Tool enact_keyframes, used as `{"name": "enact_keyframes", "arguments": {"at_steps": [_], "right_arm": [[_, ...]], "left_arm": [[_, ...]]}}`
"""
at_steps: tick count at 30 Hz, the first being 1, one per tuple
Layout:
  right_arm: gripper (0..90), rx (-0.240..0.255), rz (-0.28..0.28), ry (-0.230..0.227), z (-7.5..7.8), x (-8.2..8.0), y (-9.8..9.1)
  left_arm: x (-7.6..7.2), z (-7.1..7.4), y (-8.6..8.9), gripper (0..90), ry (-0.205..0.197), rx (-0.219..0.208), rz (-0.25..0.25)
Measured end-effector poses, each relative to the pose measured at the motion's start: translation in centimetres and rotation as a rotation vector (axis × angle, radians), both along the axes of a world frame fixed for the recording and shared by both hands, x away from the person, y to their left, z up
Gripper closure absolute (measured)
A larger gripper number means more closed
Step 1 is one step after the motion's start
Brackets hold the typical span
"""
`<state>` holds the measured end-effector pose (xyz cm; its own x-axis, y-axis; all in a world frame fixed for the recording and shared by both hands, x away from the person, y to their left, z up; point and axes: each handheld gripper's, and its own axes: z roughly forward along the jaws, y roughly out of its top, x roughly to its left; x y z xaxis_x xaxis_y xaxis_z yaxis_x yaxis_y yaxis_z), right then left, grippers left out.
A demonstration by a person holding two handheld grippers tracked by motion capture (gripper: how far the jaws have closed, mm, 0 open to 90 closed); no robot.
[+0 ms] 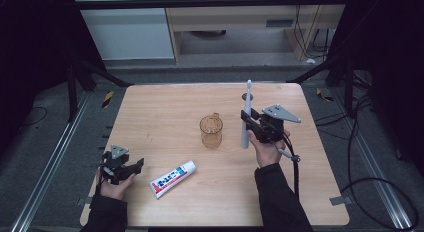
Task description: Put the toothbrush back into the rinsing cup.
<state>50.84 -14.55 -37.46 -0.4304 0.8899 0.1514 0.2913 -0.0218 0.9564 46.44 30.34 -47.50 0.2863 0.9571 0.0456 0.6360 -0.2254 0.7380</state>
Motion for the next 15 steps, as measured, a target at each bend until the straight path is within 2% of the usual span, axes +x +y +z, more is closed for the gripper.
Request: {"name": "enact_keyframes", "arguments": {"at_steps": [5,15], "right_arm": [[67.6,0.034,-0.006,-0.033,0.6,0.4,0.8],[67.6,0.065,-0.013,-0.082,1.4,1.2,2.4]], "left_arm": [[0.0,0.0,0.0,38.8,0.0,0.001,-0.001],[0.0,0.0,0.0,38.8,0.0,-0.002,-0.001]]}}
